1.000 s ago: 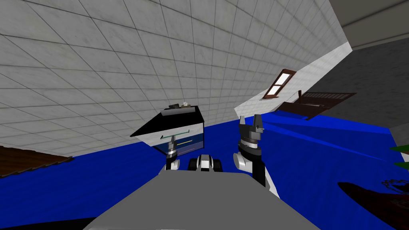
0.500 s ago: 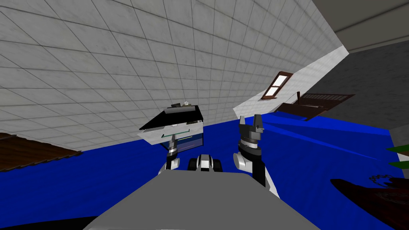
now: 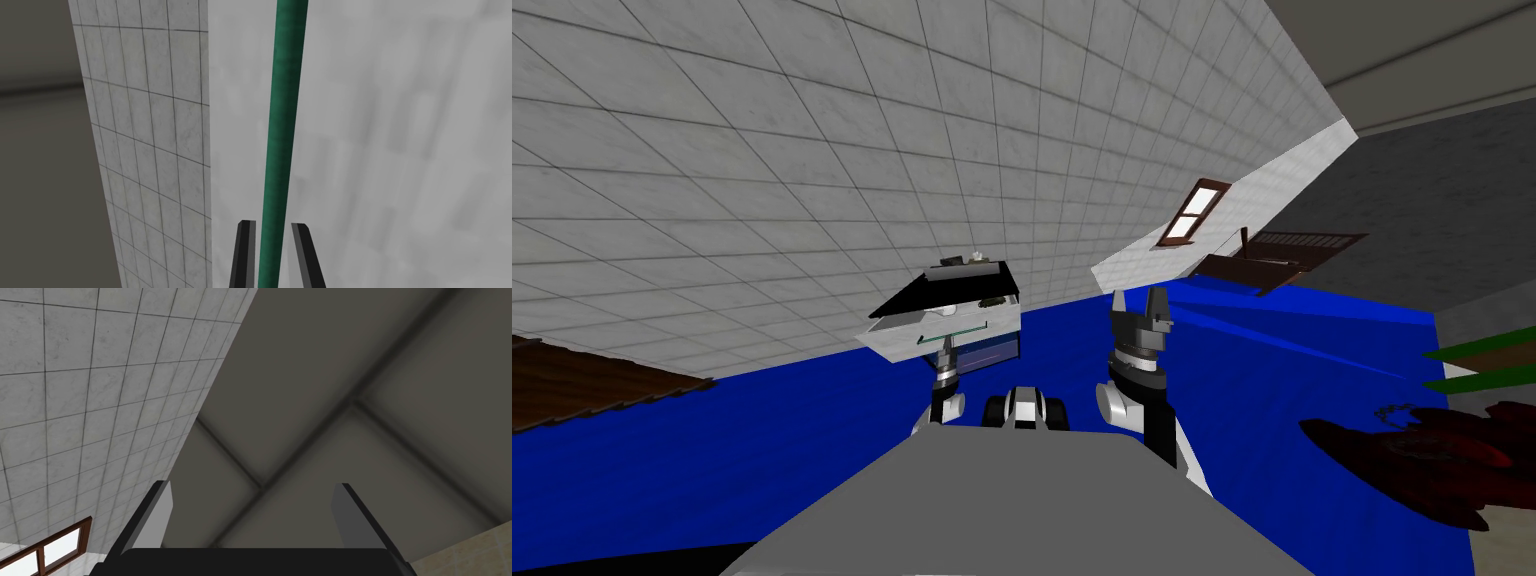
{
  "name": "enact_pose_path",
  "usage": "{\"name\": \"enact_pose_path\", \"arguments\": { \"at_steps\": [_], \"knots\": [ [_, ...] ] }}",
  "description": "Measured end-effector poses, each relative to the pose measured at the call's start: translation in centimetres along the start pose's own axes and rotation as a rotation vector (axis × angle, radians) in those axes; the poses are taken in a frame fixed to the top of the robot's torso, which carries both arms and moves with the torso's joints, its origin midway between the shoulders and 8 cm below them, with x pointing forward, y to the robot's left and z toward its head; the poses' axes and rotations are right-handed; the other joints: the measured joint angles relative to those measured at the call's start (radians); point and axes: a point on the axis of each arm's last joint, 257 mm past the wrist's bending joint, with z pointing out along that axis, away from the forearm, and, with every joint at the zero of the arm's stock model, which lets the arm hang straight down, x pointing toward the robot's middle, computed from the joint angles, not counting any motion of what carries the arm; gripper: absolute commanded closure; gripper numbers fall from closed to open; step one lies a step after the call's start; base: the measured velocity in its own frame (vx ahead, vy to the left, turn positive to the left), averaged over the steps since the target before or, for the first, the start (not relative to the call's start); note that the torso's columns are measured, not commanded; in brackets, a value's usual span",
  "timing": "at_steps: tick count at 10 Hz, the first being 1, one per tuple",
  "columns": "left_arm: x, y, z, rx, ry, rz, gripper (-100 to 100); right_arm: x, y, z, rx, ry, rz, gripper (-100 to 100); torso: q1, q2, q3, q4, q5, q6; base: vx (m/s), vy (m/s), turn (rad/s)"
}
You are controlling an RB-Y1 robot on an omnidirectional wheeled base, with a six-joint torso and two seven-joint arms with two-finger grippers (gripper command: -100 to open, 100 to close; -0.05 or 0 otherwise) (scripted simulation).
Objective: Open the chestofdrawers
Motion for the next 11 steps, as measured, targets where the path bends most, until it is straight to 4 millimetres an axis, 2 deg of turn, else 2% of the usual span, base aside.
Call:
{"name": "enact_pose_path", "arguments": {
  "at_steps": [3, 7, 11],
  "knots": [
    [0.6, 0.2, -0.2, -0.013, -0.008, 0.006, 100, 0.0, 0.0, 0.0, 0.0, 0.0, 0.0, 0, 0.002, -0.007, -0.005, 0.001, -0.002, -0.002, -0.118, -0.023, -0.08],
    [-3.2, 1.1, 0.7, -0.003, -0.032, 0.013, 100, 0.0, 0.0, 0.0, 0.0, 0.0, 0.0, 0, 0.001, -0.007, -0.004, -0.002, 0.001, 0.004, -0.095, -0.088, -0.087],
    [-5.6, 1.6, 0.5, -0.008, -0.048, 0.025, 100, 0.0, 0.0, 0.0, 0.0, 0.0, 0.0, 0, 0.004, -0.009, -0.005, -0.005, 0.004, 0.002, -0.04, -0.037, -0.044]
  ]
}}
